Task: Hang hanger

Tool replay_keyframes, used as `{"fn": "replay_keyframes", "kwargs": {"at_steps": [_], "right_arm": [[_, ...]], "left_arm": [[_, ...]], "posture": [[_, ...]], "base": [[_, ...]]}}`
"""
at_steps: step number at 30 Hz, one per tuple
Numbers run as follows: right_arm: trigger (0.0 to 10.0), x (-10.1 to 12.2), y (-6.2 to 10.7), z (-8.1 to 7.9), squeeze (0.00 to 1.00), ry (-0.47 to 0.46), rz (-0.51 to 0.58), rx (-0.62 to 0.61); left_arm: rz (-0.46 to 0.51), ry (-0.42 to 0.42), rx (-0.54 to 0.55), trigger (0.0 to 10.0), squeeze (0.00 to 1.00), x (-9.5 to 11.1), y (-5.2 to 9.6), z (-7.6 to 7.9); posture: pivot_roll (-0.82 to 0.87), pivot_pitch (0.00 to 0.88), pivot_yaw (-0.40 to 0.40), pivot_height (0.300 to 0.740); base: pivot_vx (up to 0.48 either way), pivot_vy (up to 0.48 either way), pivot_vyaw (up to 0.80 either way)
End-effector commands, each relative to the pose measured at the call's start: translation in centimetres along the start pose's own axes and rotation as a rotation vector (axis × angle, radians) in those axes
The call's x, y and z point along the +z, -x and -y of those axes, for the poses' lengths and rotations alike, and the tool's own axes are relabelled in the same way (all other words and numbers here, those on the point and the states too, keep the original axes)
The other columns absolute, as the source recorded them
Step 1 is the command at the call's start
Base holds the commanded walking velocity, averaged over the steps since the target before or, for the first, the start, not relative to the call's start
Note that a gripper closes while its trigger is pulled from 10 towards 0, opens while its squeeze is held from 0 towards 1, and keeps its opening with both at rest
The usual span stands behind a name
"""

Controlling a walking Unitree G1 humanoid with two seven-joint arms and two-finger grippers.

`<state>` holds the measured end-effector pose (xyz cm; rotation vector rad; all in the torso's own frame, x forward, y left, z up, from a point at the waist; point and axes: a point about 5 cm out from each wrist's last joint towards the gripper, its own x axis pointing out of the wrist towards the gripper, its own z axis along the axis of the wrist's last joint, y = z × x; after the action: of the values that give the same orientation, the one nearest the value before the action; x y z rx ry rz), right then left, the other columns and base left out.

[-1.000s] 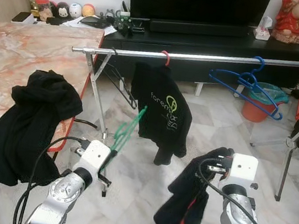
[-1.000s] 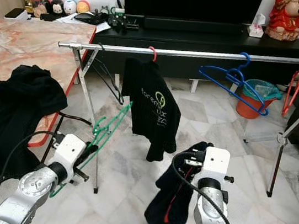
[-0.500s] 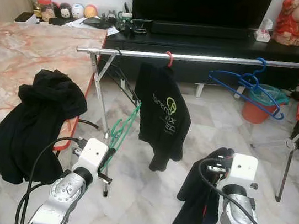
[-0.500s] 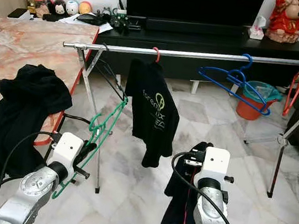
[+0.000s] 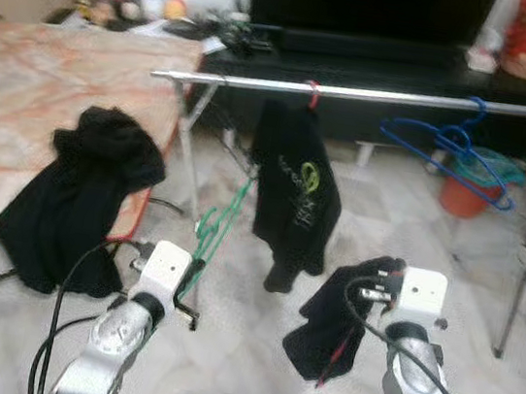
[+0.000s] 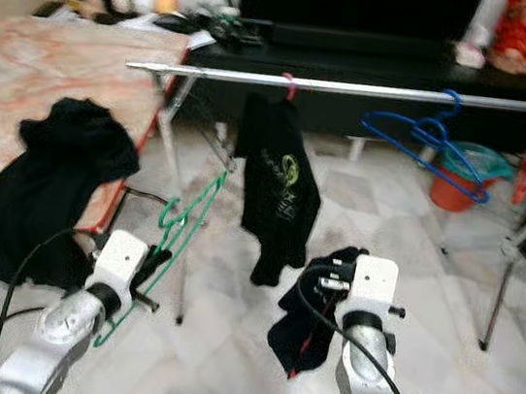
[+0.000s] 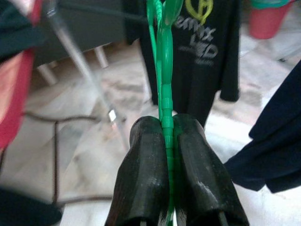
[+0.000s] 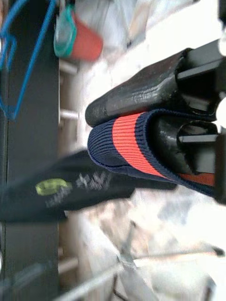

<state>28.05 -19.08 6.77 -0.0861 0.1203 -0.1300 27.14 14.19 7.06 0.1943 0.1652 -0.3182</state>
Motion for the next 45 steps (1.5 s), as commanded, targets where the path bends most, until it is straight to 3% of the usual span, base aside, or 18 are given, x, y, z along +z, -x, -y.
{"fn": "replay_keyframes", "kwargs": {"at_steps": [1,45], "right_arm": [[10.0,0.41,-0.11,0.02,0.0,-0.009,0.018,-0.005],[10.0,0.64,-0.72,-0.24,0.0,-0.019,0.011,-0.005]], "left_arm": [[0.0,0.0,-0.008,10.0,0.0,0.18,0.05,0.01],[-0.024,-0.017,-0.026,10.0,0.0,0.22,-0.19,0.37]], "posture": [[-0.11,0.0,0.025,0.74],[-0.11,0.0,0.019,0.74]], "base": [[-0.251,0.0,0.0],[-0.23,0.0,0.0]]}}
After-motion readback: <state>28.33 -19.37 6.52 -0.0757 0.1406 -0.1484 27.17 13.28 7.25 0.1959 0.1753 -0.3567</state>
